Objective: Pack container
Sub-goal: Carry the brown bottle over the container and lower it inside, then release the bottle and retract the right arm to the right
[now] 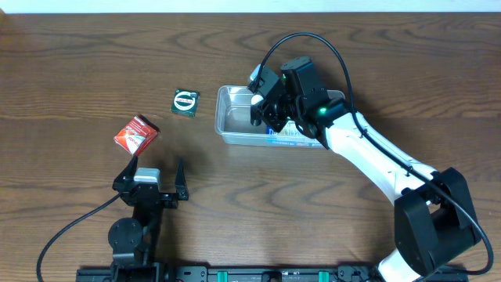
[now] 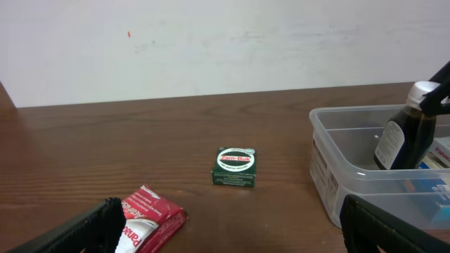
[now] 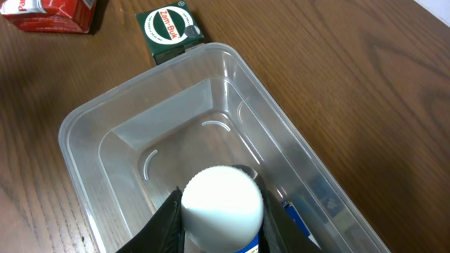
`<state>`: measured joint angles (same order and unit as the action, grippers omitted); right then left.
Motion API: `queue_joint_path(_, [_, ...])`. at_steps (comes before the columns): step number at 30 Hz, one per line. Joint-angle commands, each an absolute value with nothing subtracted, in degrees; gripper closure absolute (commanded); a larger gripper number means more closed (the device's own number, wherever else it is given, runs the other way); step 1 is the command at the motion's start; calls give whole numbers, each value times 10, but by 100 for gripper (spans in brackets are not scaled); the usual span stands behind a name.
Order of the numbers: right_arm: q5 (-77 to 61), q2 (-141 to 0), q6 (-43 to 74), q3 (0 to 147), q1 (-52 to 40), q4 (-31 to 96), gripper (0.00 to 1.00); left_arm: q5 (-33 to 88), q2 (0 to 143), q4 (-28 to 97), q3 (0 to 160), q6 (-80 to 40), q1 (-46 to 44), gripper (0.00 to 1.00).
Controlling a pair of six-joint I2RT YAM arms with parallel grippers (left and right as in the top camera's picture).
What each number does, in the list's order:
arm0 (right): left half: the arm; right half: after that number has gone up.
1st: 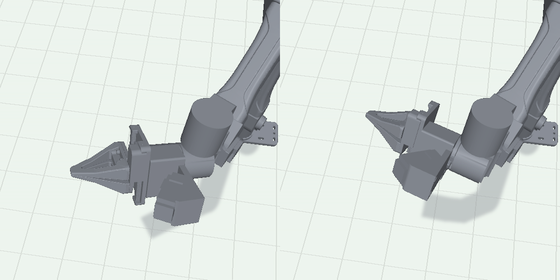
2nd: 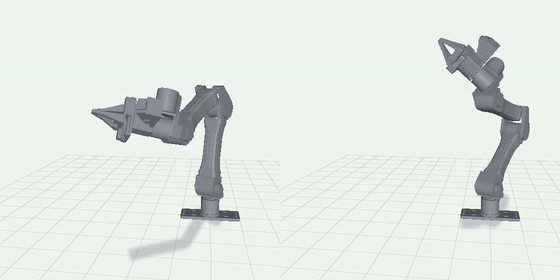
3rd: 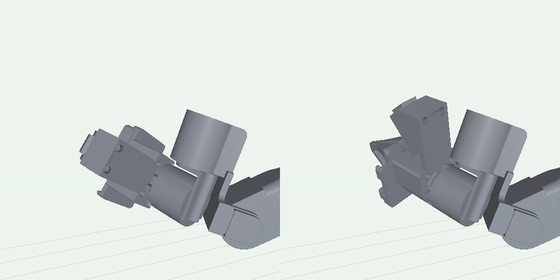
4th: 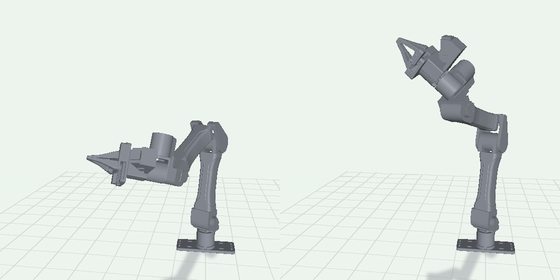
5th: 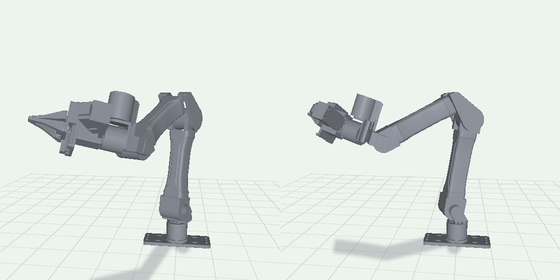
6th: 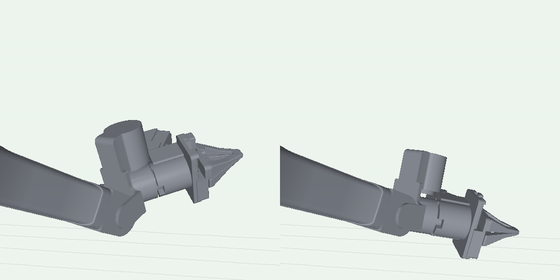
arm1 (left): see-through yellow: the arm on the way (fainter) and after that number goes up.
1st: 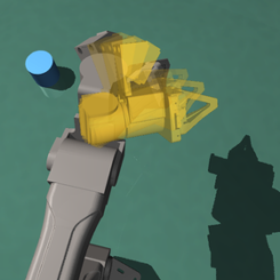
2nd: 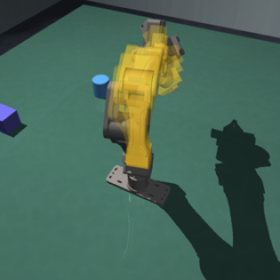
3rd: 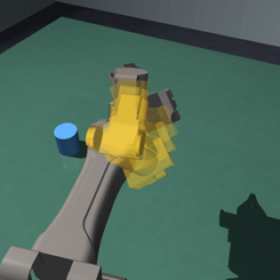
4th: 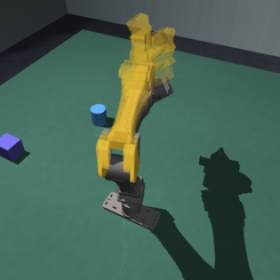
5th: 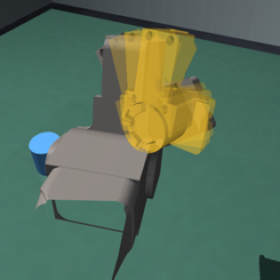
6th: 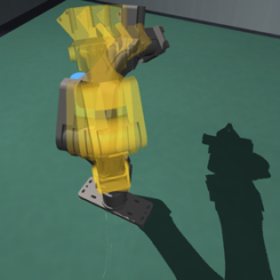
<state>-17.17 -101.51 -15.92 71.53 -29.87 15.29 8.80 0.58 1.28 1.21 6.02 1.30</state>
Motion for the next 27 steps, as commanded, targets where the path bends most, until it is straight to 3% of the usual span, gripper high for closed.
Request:
queue_joint_path(1, [-185, -1021, -166, 720, -304, 148, 76, 97, 3, 32, 2, 59, 15, 2])
queue_joint_path(27, [-165, -1051, -176, 719, -298, 163, 76, 97, 3, 32, 2, 59, 15, 2])
